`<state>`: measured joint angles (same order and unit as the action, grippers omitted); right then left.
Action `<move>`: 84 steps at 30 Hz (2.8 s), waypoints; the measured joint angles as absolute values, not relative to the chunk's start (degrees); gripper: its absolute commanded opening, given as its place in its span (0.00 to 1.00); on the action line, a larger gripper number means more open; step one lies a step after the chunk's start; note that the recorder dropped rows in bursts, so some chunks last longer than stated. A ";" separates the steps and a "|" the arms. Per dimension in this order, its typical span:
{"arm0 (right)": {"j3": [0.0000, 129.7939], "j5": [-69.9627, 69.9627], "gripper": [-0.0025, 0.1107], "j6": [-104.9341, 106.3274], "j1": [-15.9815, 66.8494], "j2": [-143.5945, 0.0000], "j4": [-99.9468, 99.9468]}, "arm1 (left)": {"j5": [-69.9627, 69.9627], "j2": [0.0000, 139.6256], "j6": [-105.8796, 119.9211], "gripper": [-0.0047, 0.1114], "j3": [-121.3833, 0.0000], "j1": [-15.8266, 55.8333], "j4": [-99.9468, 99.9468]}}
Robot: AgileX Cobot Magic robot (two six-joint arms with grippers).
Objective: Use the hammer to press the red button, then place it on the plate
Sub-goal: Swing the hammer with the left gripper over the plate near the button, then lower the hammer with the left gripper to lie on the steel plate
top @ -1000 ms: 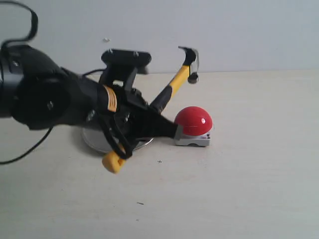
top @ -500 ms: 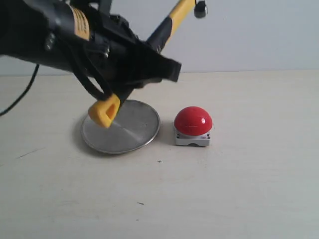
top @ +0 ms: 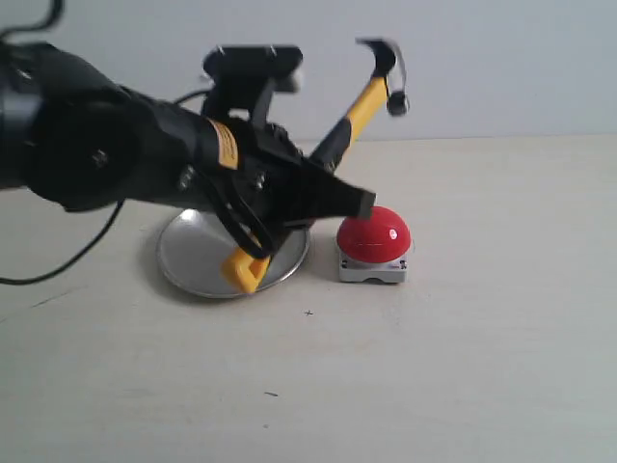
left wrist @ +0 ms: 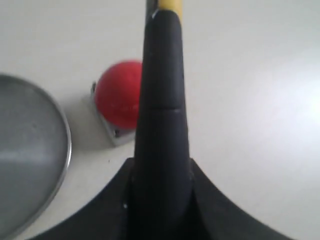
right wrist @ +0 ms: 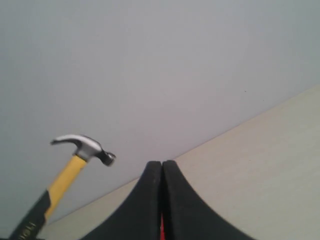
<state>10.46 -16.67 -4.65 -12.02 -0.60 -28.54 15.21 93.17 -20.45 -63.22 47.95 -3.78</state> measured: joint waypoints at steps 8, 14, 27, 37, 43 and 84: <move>10.46 -16.66 0.02 -4.65 -12.02 -0.60 -28.54 | 15.48 86.60 -18.82 0.04 -61.53 42.03 0.41; 10.46 -16.66 0.02 -4.65 -12.02 -0.60 -28.54 | 23.99 86.96 -14.22 0.04 -58.46 35.41 3.16; 10.46 -16.66 0.02 -4.65 -12.02 -0.60 -28.54 | 39.44 88.80 29.37 0.04 -60.28 19.26 48.73; 10.46 -16.66 0.02 -4.65 -12.02 -0.60 -28.54 | 28.75 94.06 65.82 0.04 -51.13 17.95 96.32; 10.46 -16.66 0.02 -4.65 -12.02 -0.60 -28.54 | 27.53 100.43 67.19 0.04 -50.70 17.95 97.80; 10.46 -16.66 0.02 -4.65 -12.02 -0.60 -28.54 | 25.52 115.60 55.68 0.04 -61.73 18.19 99.05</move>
<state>10.46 -16.66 -4.65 -12.02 -0.60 -28.54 25.52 115.60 55.68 -61.73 18.19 99.05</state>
